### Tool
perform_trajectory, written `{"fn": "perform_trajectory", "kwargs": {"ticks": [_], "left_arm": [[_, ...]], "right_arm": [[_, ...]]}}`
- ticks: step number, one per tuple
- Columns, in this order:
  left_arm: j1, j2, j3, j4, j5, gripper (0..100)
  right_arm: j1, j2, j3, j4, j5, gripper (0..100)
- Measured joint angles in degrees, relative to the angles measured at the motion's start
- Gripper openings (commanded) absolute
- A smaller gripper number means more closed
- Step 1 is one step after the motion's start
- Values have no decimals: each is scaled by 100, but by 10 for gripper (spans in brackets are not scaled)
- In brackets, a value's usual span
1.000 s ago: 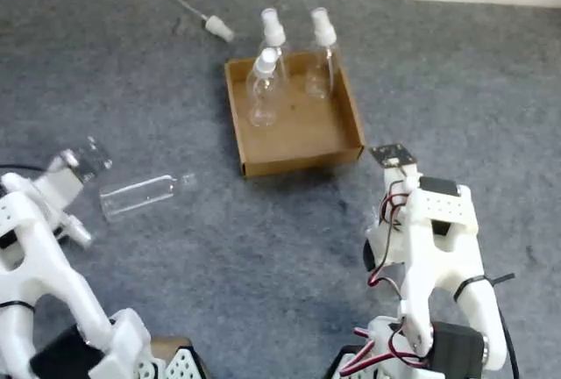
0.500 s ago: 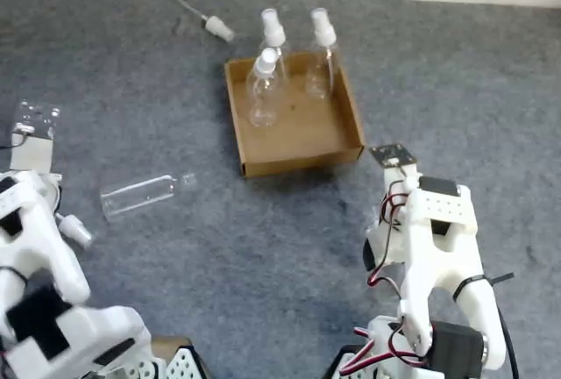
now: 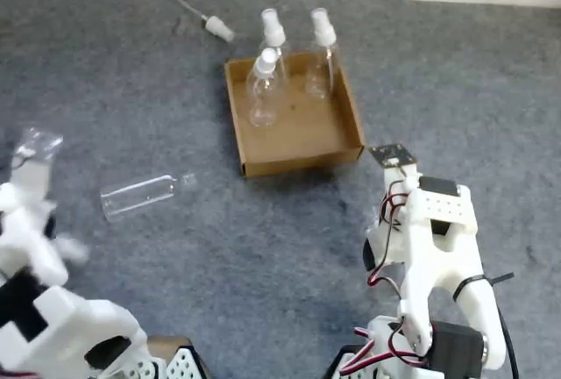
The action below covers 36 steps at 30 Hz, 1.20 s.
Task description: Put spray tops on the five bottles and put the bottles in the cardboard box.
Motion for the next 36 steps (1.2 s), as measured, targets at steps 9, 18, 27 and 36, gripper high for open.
{"fn": "perform_trajectory", "kwargs": {"ticks": [9,18,27,36], "left_arm": [[-932,-598,9,791,-659,5],[-1099,-1512,-378,1697,-1705,57],[-2277,-2514,387,2919,-2919,59],[-2277,-2259,589,1916,-2884,59]], "right_arm": [[0,0,0,0,0,12],[0,0,0,0,0,12],[0,9,0,0,0,12],[0,9,0,0,0,3]]}}
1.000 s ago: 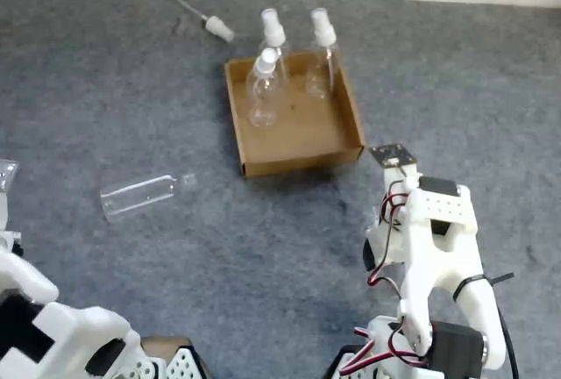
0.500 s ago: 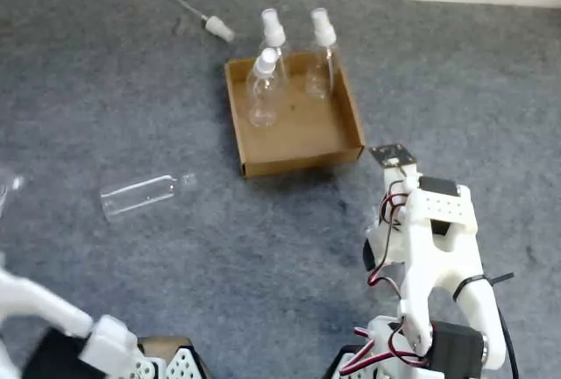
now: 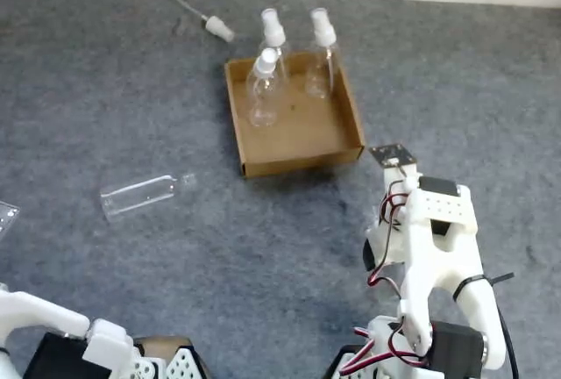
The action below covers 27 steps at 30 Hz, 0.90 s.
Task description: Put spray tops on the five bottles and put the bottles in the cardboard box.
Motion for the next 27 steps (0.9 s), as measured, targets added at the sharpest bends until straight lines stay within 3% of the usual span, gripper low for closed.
{"fn": "perform_trajectory", "kwargs": {"ticks": [8,13,20,23,27], "left_arm": [[132,-1512,-273,1899,475,59],[1292,-2945,70,3200,1723,60],[3596,-5407,1196,3305,4844,62],[4299,-6488,1336,3288,5152,63],[4695,-7666,1521,3270,5231,63]], "right_arm": [[0,-888,246,35,-422,3],[-202,-2593,1099,62,-545,3],[-185,-4791,2338,70,-545,3],[-193,-5371,2462,70,-554,3],[-193,-5829,2804,26,-563,3]]}}
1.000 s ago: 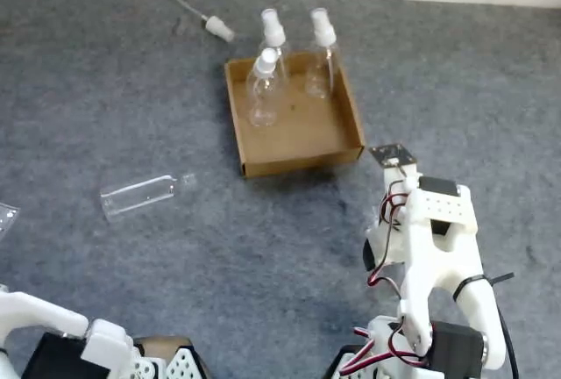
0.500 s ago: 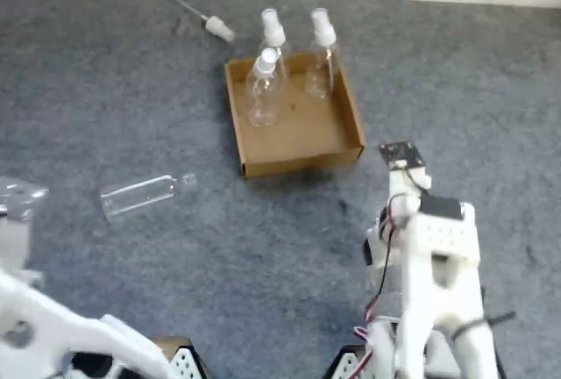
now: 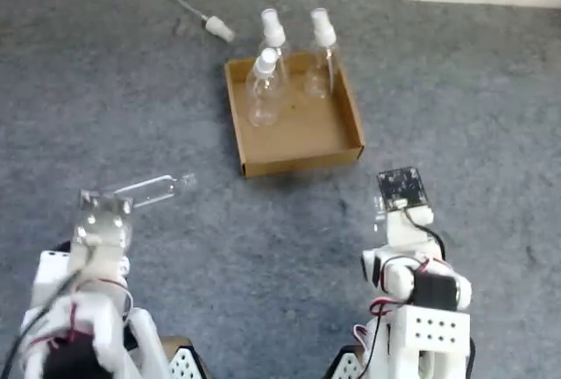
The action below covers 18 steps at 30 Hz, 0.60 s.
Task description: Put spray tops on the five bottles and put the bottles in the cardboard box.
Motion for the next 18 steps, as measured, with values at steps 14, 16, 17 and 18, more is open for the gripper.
{"fn": "perform_trajectory", "kwargs": {"ticks": [14,16,17,18], "left_arm": [[853,-484,3578,-2040,35,60],[800,-554,3622,-2479,26,60],[756,-484,3648,-2585,26,60],[695,-475,3657,-2620,26,60]], "right_arm": [[396,-1477,1301,-457,-26,3],[633,-1916,1653,-466,-26,3],[756,-2136,1749,-440,-26,3],[888,-2303,1767,-404,-26,3]]}}
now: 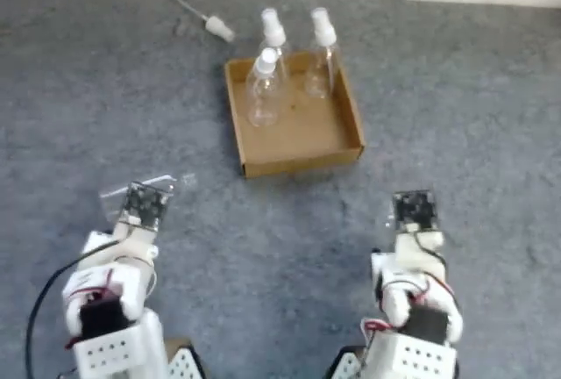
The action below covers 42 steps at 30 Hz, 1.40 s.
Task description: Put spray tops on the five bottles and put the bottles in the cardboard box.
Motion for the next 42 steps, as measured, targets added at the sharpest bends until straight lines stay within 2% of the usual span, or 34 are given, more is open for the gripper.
{"fn": "perform_trajectory", "kwargs": {"ticks": [6,12,18,24,28,37,42], "left_arm": [[-114,-9,18,0,9,60],[-123,-79,18,993,9,60],[-123,-79,18,1029,18,60],[-123,-79,18,1029,18,60],[-123,-79,18,1029,18,60],[-123,-79,18,1029,18,60],[-123,-79,18,1029,18,60]], "right_arm": [[378,-413,0,334,0,3],[404,-413,0,396,9,3],[422,-404,0,396,18,3],[1037,-404,0,431,9,3],[1160,-396,0,431,9,3],[1160,-396,0,440,9,3],[536,-396,0,440,18,3]]}}
